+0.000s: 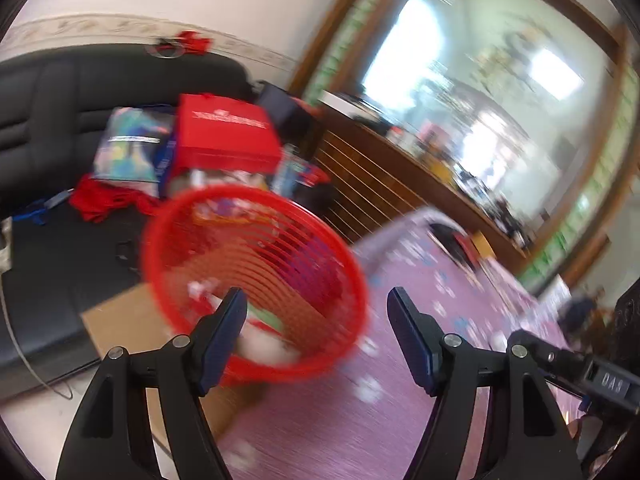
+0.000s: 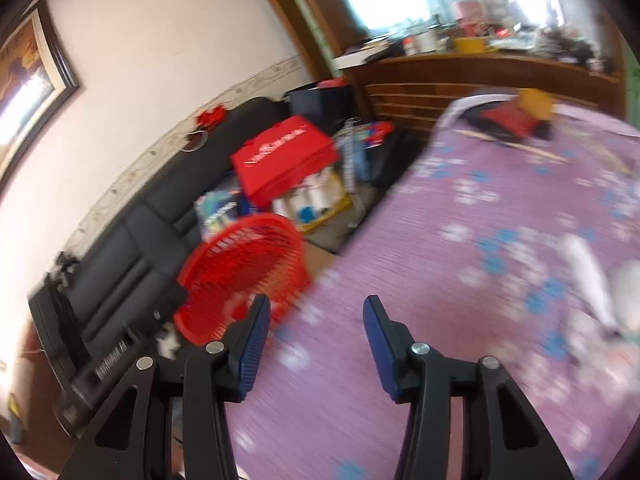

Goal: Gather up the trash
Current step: 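Carry both items over the red basket and open both tools, then move the left tool to the white plastic bag while the right tool approaches the orange box, then grasp the white plastic bag with the left tool while the right tool grasps the orange box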

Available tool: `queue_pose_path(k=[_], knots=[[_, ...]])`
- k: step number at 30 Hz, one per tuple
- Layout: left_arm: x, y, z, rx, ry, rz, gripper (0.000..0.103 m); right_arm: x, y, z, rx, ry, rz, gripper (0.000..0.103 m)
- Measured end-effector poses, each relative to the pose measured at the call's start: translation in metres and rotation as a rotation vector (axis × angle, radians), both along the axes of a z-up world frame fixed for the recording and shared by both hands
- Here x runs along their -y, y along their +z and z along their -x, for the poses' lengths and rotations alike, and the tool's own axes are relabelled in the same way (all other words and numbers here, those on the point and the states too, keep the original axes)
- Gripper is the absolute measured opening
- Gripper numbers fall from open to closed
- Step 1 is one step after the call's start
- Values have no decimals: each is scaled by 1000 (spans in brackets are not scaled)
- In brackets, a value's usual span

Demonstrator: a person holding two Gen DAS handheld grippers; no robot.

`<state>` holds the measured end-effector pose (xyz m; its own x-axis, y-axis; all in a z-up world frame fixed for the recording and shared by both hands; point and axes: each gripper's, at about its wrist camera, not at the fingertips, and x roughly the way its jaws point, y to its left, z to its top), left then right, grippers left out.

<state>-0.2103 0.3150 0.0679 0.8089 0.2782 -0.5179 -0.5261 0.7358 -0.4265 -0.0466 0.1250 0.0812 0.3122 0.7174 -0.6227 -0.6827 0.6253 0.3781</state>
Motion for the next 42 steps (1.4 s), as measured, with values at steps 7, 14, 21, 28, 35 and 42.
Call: queue_pose_path(k=[7, 14, 21, 28, 35, 42], knots=[[89, -11, -52, -88, -240, -17, 71, 131, -33, 7, -22, -233, 51, 53], [181, -9, -98, -184, -527, -77, 73, 250, -45, 4, -86, -444, -1, 53], [272, -9, -148, -283, -732, -283, 73, 320, -37, 6, -93, -570, -101, 53], [305, -34, -200, -373, -701, -441, 43, 386, -34, 3, -110, -739, -152, 59], [275, -31, -214, -303, -662, -293, 34, 427, -43, -21, -188, -857, -118, 71], [223, -12, -197, -109, -529, -227, 34, 408, -61, -73, -308, -836, -32, 71]])
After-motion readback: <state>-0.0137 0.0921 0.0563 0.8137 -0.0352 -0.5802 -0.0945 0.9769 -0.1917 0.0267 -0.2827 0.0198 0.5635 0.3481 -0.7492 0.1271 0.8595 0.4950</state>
